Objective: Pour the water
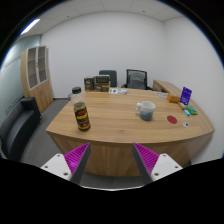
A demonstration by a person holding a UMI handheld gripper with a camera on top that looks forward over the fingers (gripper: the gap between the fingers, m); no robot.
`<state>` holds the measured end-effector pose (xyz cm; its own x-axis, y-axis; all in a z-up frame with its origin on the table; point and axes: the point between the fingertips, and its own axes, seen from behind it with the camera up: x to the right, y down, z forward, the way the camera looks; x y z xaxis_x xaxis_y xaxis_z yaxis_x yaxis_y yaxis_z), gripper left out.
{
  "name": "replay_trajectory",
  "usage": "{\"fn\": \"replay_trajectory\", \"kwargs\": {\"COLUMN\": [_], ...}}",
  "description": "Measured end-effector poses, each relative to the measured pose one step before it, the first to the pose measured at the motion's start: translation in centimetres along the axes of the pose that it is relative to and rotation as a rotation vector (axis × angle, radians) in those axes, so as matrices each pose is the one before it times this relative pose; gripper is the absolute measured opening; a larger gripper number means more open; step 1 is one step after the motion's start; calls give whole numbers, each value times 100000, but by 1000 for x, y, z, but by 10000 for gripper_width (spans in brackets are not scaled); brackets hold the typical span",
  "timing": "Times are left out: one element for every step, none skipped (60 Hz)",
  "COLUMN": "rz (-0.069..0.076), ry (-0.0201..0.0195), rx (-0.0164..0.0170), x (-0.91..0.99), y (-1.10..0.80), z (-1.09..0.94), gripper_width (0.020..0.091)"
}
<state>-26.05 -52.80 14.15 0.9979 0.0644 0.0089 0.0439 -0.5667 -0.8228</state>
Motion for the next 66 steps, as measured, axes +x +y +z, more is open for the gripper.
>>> {"fn": "replay_trajectory", "kwargs": {"rz": [202,126,110,-2,-65,-36,139,317,464,463,381,306,222,185,107,56,23,82,28,34,-89,174,99,151,126,67,135,163,181,140,121,-42,-224,-372,-421,-492,-504,-483,-428,-290,-73,188,12,-106,-220,-116,-115,-13,136,35,254,120,-15,-132,-462,-379,-459,-228,-40,-89,-198,-52,-151,-165,78,577], "ry": [-581,-161,-193,-392,-576,-496,-315,-108,1,-97,-212,-276,-254,-91,145,312,354,361,366,408,685,459,564,605,602,525,416,267,160,7,-230,-244,-126,-101,-25,104,288,356,460,477,-160,81,-70,-162,-137,-278,-321,-349,-152,-2,233,61,37,8,-101,53,-177,-185,-118,-483,-641,-658,-651,-737,-599,-309], "rx": [191,484,509,684,786,732,745,764,685,554,498,601,731,849,835,791,783,808,661,531,897,235,487,362,378,336,383,437,515,666,569,431,320,265,225,135,214,426,673,629,489,771,644,616,464,332,477,261,271,349,132,249,-119,52,-221,-221,-359,-330,-476,-510,-327,-250,-401,-272,179,568], "x": [-1084,-1190,-1140,-1156,-1169,-1061,-994,-839,-803,-775,-733,-730,-595,-589,-450,-361,-296,-297,-204,-164,-255,-35,15,-39,0,-4,-39,-9,-36,202,-90,-65,-109,-58,-31,3,71,56,165,99,-171,-5,-13,-30,-26,-59,-61,-56,16,8,57,47,13,-5,-14,22,-34,-24,2,-8,-100,8,-70,-63,11,92], "y": [-476,-173,-228,-314,-327,-323,-351,-393,-351,-331,-281,-342,-364,-361,-362,-337,-314,-287,-251,-197,63,-195,-62,-67,-60,-33,-38,-19,-44,-151,49,89,104,60,101,121,143,85,28,-4,-61,-94,-95,-93,-23,-20,-71,-28,-30,-51,0,-21,70,-24,46,12,29,12,47,37,-34,-63,-137,-189,-366,-512], "z": [321,532,592,577,616,665,719,732,721,762,746,803,809,793,801,831,769,843,833,873,966,475,748,723,758,729,671,698,653,1162,490,476,139,360,418,338,317,330,481,215,100,52,11,19,22,44,47,19,6,20,16,-8,35,16,8,-19,3,-30,-34,-43,-26,-54,-84,-83,-103,-149], "gripper_width": [857,858,859,859,859,858,858,857,856,855,855,855,856,857,859,858,856,859,858,858,859,857,857,857,857,857,856,856,855,848,839,822,808,783,757,729,703,671,637,598,566,558,558,544,536,532,511,509,495,477,471,438,436,410,400,398,379,377,377,376,376,377,378,378,378,378]}}
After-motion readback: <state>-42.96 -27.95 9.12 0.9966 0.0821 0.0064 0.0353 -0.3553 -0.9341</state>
